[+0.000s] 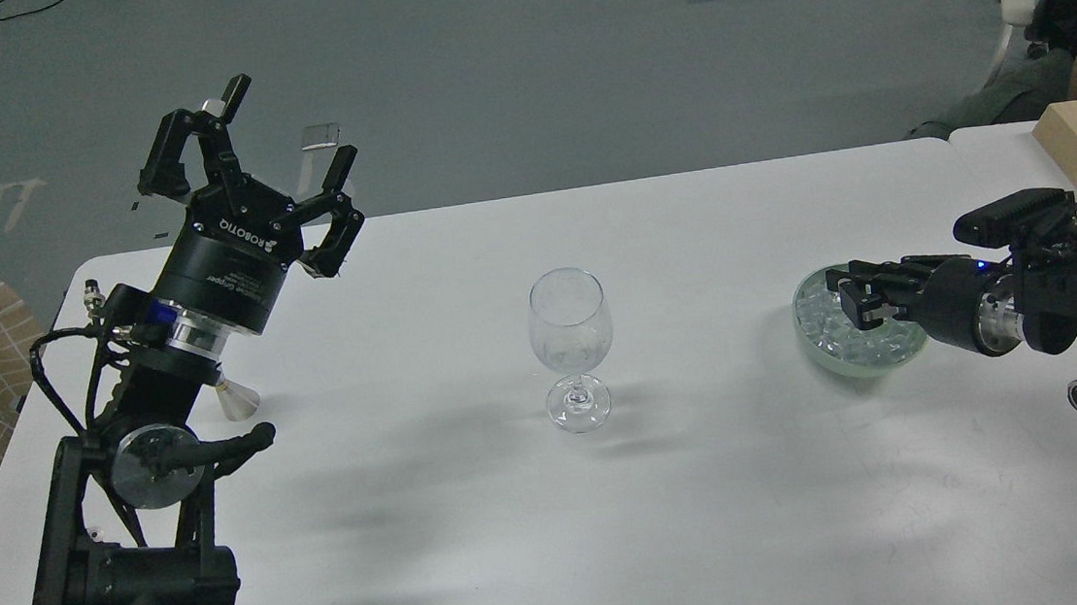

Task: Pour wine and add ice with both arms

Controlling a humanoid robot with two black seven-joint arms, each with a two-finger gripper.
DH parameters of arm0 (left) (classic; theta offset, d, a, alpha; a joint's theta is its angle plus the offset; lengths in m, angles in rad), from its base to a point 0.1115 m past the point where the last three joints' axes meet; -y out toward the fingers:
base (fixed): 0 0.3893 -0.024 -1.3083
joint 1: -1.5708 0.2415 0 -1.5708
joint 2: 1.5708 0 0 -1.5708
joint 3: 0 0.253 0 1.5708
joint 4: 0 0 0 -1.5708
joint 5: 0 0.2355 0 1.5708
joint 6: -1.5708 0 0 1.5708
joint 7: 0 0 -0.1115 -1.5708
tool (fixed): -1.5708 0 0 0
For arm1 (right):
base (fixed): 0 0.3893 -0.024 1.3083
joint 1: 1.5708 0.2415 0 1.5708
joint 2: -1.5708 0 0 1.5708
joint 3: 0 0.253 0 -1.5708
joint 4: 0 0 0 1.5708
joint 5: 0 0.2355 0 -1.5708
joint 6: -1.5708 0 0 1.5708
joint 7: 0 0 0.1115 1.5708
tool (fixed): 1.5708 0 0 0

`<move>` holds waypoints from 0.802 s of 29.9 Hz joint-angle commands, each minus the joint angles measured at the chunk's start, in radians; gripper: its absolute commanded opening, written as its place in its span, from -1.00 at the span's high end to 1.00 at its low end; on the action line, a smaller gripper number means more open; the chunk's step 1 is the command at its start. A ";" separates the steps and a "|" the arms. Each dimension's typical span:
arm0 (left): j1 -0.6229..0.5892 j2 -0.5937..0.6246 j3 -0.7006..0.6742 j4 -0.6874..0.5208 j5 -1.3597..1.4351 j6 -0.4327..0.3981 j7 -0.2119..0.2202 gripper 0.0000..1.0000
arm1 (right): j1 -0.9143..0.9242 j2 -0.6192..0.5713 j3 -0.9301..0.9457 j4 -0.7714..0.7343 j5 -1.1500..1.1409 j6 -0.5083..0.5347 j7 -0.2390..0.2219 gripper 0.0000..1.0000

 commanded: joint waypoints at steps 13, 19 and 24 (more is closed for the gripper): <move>-0.025 0.003 0.003 0.020 0.003 0.000 0.006 -0.95 | 0.109 -0.027 0.075 0.078 0.000 0.000 -0.001 0.91; -0.031 0.008 0.000 0.020 0.002 0.000 0.010 -0.95 | 0.227 0.065 0.063 0.075 0.000 0.013 -0.010 0.90; -0.031 0.028 0.001 0.028 0.000 0.000 0.009 -0.95 | 0.302 0.158 0.023 0.080 0.000 0.057 -0.010 0.90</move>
